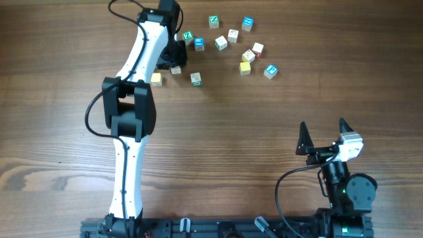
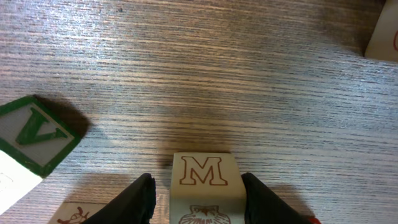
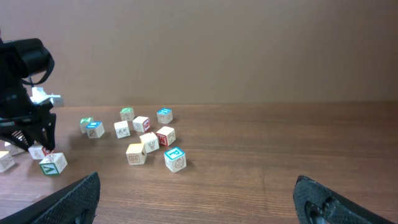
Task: Form a tower
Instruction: 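Lower the left gripper, close on the white M block, lift it, then carry the M block to table center, release it, retract left arm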
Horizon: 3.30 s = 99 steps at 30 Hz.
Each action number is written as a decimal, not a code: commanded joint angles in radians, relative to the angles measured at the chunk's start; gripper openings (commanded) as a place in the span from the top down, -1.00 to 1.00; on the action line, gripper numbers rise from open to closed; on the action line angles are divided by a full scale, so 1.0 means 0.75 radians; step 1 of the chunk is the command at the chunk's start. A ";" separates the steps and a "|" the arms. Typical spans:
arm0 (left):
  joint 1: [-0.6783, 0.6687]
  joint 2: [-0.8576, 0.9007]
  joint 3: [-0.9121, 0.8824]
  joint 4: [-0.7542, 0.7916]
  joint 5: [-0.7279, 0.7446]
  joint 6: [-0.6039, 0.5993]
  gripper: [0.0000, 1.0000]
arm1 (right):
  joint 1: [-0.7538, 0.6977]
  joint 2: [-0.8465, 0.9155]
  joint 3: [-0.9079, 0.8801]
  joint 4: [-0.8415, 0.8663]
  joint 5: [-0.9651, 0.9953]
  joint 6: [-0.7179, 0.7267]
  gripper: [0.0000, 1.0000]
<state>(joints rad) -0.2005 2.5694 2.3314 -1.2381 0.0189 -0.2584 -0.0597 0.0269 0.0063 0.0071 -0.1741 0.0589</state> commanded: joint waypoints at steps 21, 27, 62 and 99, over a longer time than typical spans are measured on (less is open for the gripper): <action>-0.001 -0.092 -0.007 0.011 0.023 0.055 0.15 | 0.003 -0.008 -0.002 0.006 0.024 -0.008 -1.00; -0.001 -0.092 -0.007 -0.005 0.023 0.046 0.22 | 0.003 -0.008 -0.002 0.005 0.024 -0.009 -0.99; -0.140 -0.285 -0.176 -0.276 0.163 -0.051 0.81 | 0.003 -0.006 -0.002 0.006 0.024 -0.009 -0.99; -0.333 -0.359 -0.431 0.011 0.273 -0.419 0.92 | 0.003 -0.006 -0.002 0.006 0.024 -0.008 -0.99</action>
<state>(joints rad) -0.4034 2.3417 2.0125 -1.2148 0.3233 -0.4503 -0.0597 0.0269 0.0063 0.0071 -0.1741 0.0589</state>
